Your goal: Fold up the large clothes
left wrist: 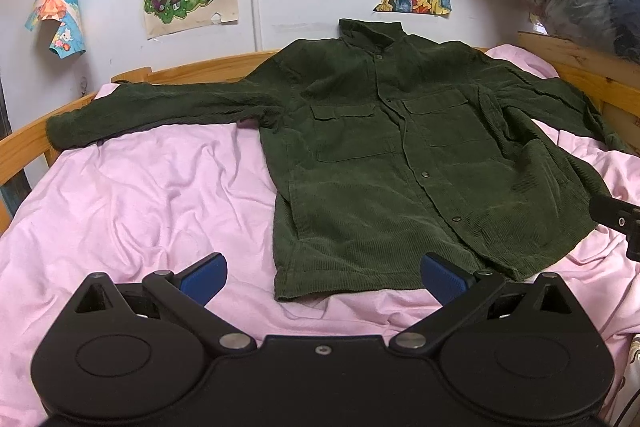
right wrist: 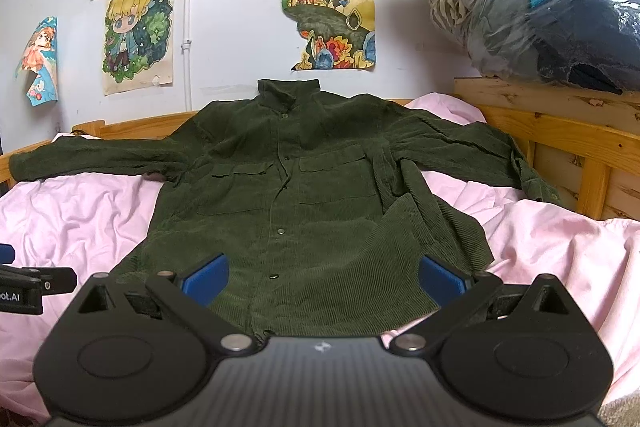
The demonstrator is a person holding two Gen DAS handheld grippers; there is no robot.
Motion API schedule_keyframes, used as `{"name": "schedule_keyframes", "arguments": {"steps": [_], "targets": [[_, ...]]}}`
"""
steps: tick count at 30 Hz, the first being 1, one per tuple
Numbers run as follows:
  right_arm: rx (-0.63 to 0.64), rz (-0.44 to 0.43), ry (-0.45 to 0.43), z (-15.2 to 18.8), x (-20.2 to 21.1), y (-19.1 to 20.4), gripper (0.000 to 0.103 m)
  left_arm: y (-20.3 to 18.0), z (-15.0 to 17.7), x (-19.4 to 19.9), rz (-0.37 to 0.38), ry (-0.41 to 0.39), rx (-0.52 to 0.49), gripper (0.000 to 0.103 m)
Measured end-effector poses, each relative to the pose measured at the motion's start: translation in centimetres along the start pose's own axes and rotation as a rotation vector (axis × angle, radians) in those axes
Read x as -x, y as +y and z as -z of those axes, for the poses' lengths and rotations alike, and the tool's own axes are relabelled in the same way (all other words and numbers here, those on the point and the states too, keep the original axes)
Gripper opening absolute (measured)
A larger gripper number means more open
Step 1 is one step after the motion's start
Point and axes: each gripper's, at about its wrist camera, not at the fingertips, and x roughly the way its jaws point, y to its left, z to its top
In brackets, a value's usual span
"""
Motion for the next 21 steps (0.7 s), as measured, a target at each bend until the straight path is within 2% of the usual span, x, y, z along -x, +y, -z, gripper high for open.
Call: {"name": "schedule_keyframes", "arguments": {"steps": [21], "targets": [[0.001, 0.003, 0.001, 0.03, -0.16, 0.02, 0.103, -0.37, 0.07, 0.37, 0.016, -0.010, -0.008, 0.103]]}}
